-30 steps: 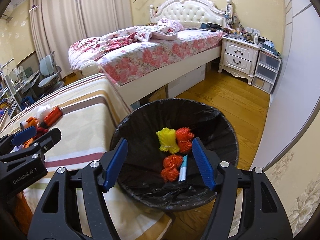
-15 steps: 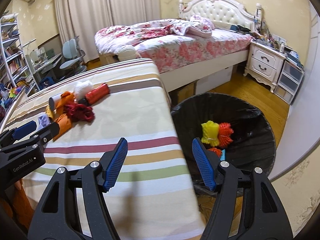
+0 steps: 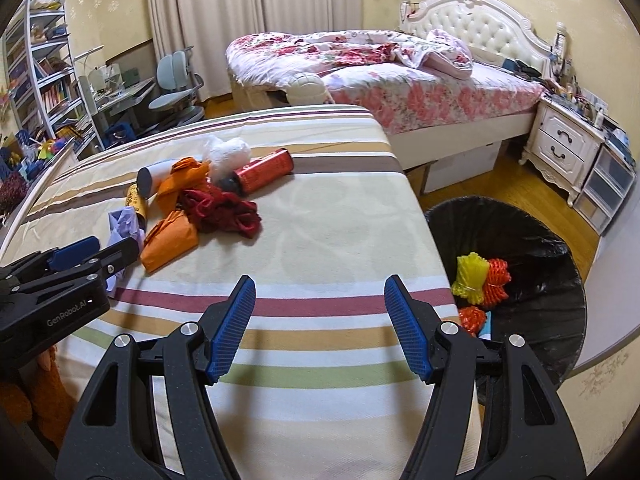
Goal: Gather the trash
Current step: 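Move both grippers back toward the remaining items on the bed, then grasp the lavender cloth with the left gripper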
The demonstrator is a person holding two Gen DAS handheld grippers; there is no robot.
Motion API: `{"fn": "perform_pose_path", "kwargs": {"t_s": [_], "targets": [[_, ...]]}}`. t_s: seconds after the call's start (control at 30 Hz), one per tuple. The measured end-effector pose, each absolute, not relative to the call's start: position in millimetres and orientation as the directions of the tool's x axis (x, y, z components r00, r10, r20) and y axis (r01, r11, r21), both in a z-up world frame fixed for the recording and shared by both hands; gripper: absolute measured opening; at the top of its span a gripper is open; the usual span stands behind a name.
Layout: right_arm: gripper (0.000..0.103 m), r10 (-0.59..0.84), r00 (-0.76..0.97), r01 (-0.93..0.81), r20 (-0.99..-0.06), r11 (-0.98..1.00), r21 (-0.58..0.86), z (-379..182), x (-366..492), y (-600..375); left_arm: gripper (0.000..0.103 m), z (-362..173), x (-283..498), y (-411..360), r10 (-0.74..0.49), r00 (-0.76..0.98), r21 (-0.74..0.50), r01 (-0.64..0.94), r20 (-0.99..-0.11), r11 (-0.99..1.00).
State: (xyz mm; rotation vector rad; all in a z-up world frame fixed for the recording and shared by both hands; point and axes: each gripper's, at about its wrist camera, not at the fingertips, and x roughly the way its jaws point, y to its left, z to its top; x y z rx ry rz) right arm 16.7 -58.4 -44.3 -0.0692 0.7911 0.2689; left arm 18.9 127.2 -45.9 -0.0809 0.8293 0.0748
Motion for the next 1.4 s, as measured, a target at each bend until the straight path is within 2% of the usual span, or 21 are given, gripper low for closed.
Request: {"fn": "perform_pose_path", "kwargs": {"t_s": [0.07, 0.13, 0.47, 0.87, 1.13, 1.4], "targets": [[0.066, 0.217, 0.668, -0.274, -0.712, 0.961, 0.035, -44.7, 17.2, -53.3, 0.038, -48.8, 18.5, 128.2, 0.012, 0.666, -0.053, -0.078, -0.746, 0.995], [0.066, 0.220, 0.665, -0.284, -0.714, 0.958, 0.031, -45.3, 17.3, -48.4, 0.031, -51.8, 18.8, 129.0, -0.011, 0.656, -0.068, -0.062, -0.755, 0.996], [0.066, 0.252, 0.642, -0.330, -0.725, 0.943, 0.035, -47.1, 16.5, -21.4, 0.031, -47.7, 3.2, 137.4, -0.013, 0.668, -0.065, -0.053, -0.744, 0.996], [0.066, 0.297, 0.604, -0.387, -0.739, 0.920, 0.053, -48.7, 27.0, 35.6, 0.031, -47.6, -5.8, 200.4, 0.092, 0.660, -0.040, -0.182, -0.746, 0.982], [0.066, 0.222, 0.585, -0.364, -0.780, 0.932, -0.008, -57.0, 40.5, 61.9, 0.031, -52.0, -4.2, 221.9, 0.095, 0.651, -0.066, -0.218, -0.753, 0.974], [0.064, 0.200, 0.592, -0.357, -0.781, 0.934, -0.031, -58.1, 27.1, 37.6, 0.031, -52.8, -5.1, 218.2, 0.090, 0.657, -0.062, -0.204, -0.748, 0.977]]}}
